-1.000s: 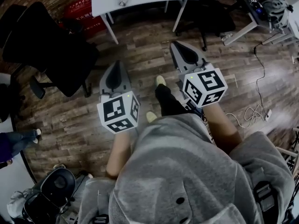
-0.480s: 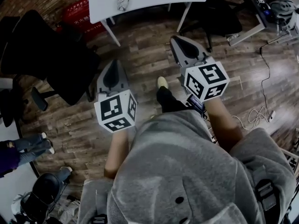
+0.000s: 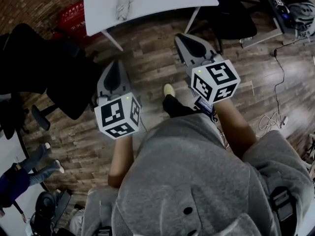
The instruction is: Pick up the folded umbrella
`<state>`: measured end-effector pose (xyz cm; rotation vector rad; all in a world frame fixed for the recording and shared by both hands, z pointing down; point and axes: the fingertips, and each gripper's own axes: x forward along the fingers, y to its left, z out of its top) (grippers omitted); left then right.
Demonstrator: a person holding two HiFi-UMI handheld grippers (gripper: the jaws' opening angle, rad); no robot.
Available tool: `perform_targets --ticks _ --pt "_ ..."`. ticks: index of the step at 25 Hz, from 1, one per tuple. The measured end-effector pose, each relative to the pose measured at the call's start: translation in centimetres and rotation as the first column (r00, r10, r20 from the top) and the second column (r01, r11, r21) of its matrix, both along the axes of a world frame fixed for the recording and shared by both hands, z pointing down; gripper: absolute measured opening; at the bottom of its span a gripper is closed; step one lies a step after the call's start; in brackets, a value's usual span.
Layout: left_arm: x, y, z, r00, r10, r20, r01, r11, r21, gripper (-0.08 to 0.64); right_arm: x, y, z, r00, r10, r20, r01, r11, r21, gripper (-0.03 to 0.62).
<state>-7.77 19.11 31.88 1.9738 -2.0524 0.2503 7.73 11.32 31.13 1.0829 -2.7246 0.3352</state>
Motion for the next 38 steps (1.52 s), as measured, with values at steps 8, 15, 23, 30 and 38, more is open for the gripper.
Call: perform_targets --ticks 8,15,23,30,38 --pt "-0.6 -5.6 0.5 1.0 -0.026 0.014 0.026 0.999 -0.031 0.014 -0.8 -6.2 0.3 1.0 -0.022 0.011 0.022 1.0 -0.01 0.025" --pt "-0.7 -9.6 0.8 0.999 -0.035 0.012 0.035 0.998 -0.05 0.014 -1.0 -10.2 0.7 0.999 -0.032 0.022 0.033 0.999 -0.024 0.025" --pt "-0.4 -14.0 1.0 0.999 -0.043 0.022 0.045 0.997 -0.059 0.014 -1.3 -14.0 0.9 0.998 -0.055 0.029 0.056 0.998 -0.025 0.025" --pt "-0.4 -16.5 1.0 0.997 -0.07 0.04 0.072 0.995 -0.062 0.014 -1.9 -16.7 1.2 0.994 -0.094 0.053 0.096 0.995 -0.033 0.025" --pt "-1.2 -17.7 1.7 0.996 -0.078 0.049 0.082 0.994 -0.076 0.014 -3.5 -18.3 1.6 0.992 -0.113 0.058 0.116 0.993 -0.038 0.025"
